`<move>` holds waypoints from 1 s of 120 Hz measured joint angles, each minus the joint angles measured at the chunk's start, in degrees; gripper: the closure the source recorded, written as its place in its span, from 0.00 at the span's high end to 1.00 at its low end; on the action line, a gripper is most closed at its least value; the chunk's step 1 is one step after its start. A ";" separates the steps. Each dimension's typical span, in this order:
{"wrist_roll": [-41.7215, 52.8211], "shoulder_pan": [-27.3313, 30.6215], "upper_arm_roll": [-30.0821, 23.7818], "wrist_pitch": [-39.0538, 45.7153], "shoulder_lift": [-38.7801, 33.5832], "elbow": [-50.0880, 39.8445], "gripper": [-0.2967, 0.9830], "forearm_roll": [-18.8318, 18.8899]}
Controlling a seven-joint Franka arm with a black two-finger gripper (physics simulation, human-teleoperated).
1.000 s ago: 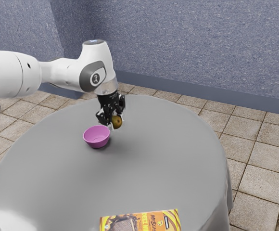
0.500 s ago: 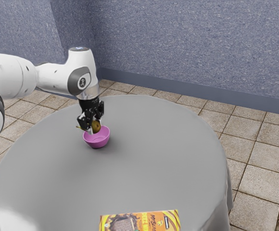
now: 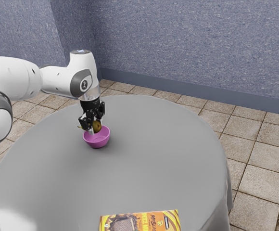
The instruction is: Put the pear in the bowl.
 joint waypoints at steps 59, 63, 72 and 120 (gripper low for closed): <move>1.97 -0.16 -0.95 -0.67 -3.94 -0.75 0.73 -0.99; 3.18 -0.20 -1.18 -1.68 -5.03 -1.01 0.74 -0.94; 7.13 -0.22 -1.64 -3.96 -7.43 -1.67 0.75 -0.95; 41.91 -0.22 -8.12 -18.51 -25.49 -1.54 0.77 1.90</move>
